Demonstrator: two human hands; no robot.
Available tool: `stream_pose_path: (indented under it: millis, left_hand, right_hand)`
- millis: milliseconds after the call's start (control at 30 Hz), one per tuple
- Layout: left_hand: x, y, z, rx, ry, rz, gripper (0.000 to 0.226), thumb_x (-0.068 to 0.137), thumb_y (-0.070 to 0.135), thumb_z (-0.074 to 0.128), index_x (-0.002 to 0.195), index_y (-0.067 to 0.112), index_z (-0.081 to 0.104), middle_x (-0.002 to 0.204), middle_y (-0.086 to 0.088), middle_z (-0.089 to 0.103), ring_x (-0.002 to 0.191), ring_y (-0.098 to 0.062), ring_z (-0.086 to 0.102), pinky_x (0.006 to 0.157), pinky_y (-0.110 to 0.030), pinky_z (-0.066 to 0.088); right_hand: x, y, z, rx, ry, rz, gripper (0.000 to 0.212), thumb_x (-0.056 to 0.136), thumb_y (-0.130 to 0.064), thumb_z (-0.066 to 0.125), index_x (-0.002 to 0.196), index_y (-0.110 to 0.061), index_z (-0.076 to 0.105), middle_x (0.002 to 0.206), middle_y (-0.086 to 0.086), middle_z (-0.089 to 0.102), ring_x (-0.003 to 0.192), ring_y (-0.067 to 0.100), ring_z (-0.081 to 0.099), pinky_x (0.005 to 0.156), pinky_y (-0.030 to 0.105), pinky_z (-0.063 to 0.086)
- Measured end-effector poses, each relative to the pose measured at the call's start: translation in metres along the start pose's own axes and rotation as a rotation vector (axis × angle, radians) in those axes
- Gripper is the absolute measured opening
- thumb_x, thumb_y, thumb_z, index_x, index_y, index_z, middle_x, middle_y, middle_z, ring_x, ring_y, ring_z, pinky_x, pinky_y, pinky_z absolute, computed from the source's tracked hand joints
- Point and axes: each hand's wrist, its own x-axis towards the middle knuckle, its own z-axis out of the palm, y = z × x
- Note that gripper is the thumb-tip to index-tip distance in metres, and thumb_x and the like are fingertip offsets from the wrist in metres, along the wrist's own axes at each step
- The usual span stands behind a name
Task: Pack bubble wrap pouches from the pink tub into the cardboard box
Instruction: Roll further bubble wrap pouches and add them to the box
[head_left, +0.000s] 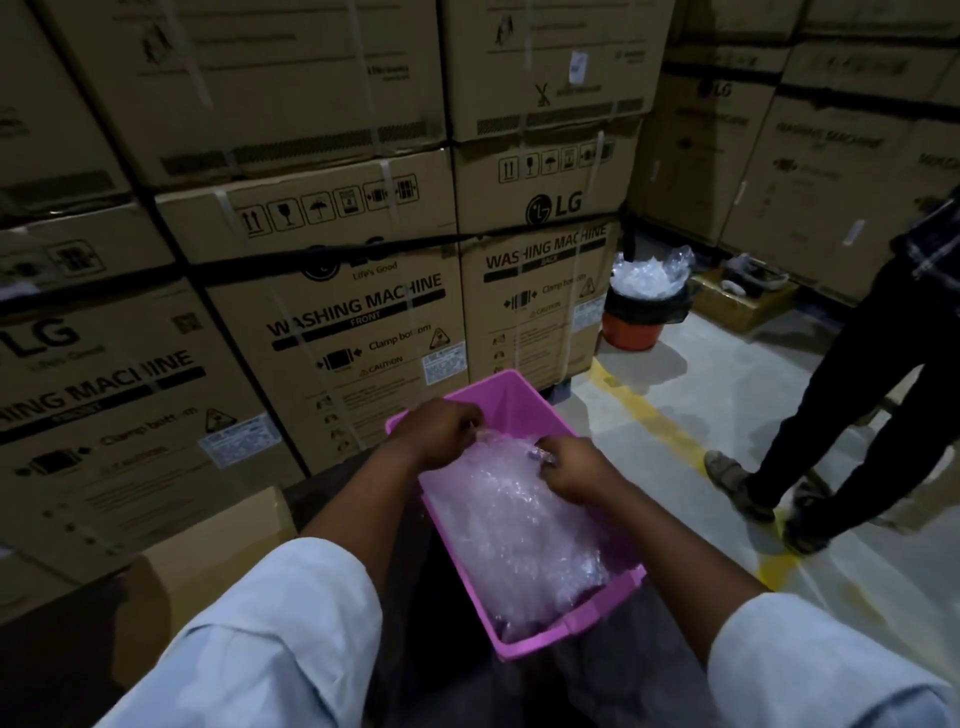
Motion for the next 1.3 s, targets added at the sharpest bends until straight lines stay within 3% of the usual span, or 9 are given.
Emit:
stream_pose_path:
  millis: [67, 267, 400, 533, 667, 867, 1000, 1067, 1300]
  left_hand:
    - [-0.003, 0.001, -0.008, -0.097, 0.038, -0.028, 0.02, 0.094, 0.023, 0.057, 0.112, 0.021, 0.066, 0.109, 0.003, 0.066, 0.091, -0.011, 0.058, 0.077, -0.027, 0.044]
    - [-0.01, -0.001, -0.039, -0.278, 0.013, -0.04, 0.028, 0.084, 0.026, 0.072, 0.111, 0.02, 0.066, 0.094, 0.008, 0.062, 0.088, -0.011, 0.059, 0.082, -0.029, 0.05]
    - [-0.014, 0.001, -0.058, -0.36, 0.007, -0.048, 0.007, 0.084, 0.022, 0.072, 0.09, 0.02, 0.068, 0.086, 0.005, 0.067, 0.081, -0.011, 0.063, 0.077, -0.03, 0.052]
    - [-0.022, 0.011, -0.079, -0.55, -0.013, -0.102, 0.007, 0.088, 0.015, 0.067, 0.094, 0.012, 0.064, 0.085, -0.002, 0.067, 0.071, -0.012, 0.066, 0.066, -0.021, 0.056]
    - [-0.037, 0.021, -0.113, -0.726, 0.064, -0.132, 0.016, 0.086, 0.013, 0.068, 0.1, 0.007, 0.064, 0.083, -0.006, 0.068, 0.069, -0.015, 0.065, 0.063, -0.025, 0.057]
    - [-0.061, 0.035, -0.182, -1.019, 0.248, -0.066, 0.025, 0.081, 0.011, 0.068, 0.105, 0.014, 0.063, 0.102, -0.007, 0.065, 0.088, -0.021, 0.066, 0.073, -0.033, 0.057]
    - [-0.077, 0.04, -0.21, -1.378, 0.192, 0.024, 0.053, 0.075, 0.014, 0.068, 0.126, 0.017, 0.055, 0.118, -0.01, 0.063, 0.105, -0.034, 0.064, 0.084, -0.044, 0.057]
    - [-0.087, 0.041, -0.215, -1.393, 0.148, 0.021, 0.06, 0.075, 0.014, 0.068, 0.133, 0.011, 0.049, 0.126, -0.015, 0.061, 0.108, -0.036, 0.062, 0.085, -0.044, 0.057]
    - [-0.111, 0.054, -0.244, -1.298, 0.423, 0.005, 0.016, 0.081, 0.006, 0.069, 0.095, 0.009, 0.062, 0.082, -0.005, 0.07, 0.073, -0.015, 0.067, 0.062, -0.025, 0.056]
  right_hand:
    - [-0.003, -0.002, -0.011, 0.042, -0.039, 0.009, 0.025, 0.087, -0.016, 0.056, 0.109, -0.017, 0.068, 0.111, 0.008, 0.069, 0.102, 0.028, 0.063, 0.08, 0.028, 0.046]
    - [-0.012, -0.016, -0.059, 0.133, -0.008, -0.016, 0.013, 0.091, -0.017, 0.057, 0.093, -0.018, 0.07, 0.092, 0.004, 0.069, 0.076, 0.015, 0.06, 0.059, 0.024, 0.043]
    - [-0.016, -0.027, -0.088, 0.185, -0.018, -0.063, 0.018, 0.091, -0.014, 0.061, 0.106, -0.018, 0.07, 0.093, -0.003, 0.067, 0.079, 0.011, 0.061, 0.069, 0.028, 0.049]
    - [-0.017, -0.031, -0.11, 0.293, -0.034, -0.051, 0.015, 0.091, -0.012, 0.061, 0.105, -0.017, 0.066, 0.093, 0.003, 0.068, 0.082, 0.019, 0.067, 0.069, 0.033, 0.057]
    - [-0.028, -0.043, -0.143, 0.656, 0.056, -0.079, 0.015, 0.088, -0.005, 0.065, 0.099, -0.015, 0.065, 0.09, 0.004, 0.067, 0.075, 0.015, 0.066, 0.061, 0.026, 0.054]
    - [-0.044, -0.09, -0.197, 0.983, 0.166, -0.148, 0.015, 0.086, 0.0, 0.064, 0.099, -0.008, 0.062, 0.078, 0.002, 0.066, 0.061, 0.004, 0.064, 0.055, 0.019, 0.051]
    - [-0.049, -0.121, -0.224, 1.114, 0.163, -0.191, 0.008, 0.09, -0.005, 0.061, 0.092, -0.012, 0.063, 0.077, -0.001, 0.068, 0.071, 0.01, 0.065, 0.062, 0.024, 0.052]
    - [-0.052, -0.134, -0.233, 1.182, 0.111, -0.22, 0.009, 0.091, -0.005, 0.058, 0.095, -0.01, 0.064, 0.078, 0.001, 0.071, 0.073, 0.012, 0.068, 0.06, 0.024, 0.055]
    - [-0.058, -0.17, -0.251, 1.194, 0.101, -0.279, 0.018, 0.089, -0.01, 0.062, 0.106, -0.013, 0.063, 0.093, 0.003, 0.067, 0.086, 0.016, 0.063, 0.069, 0.03, 0.052]
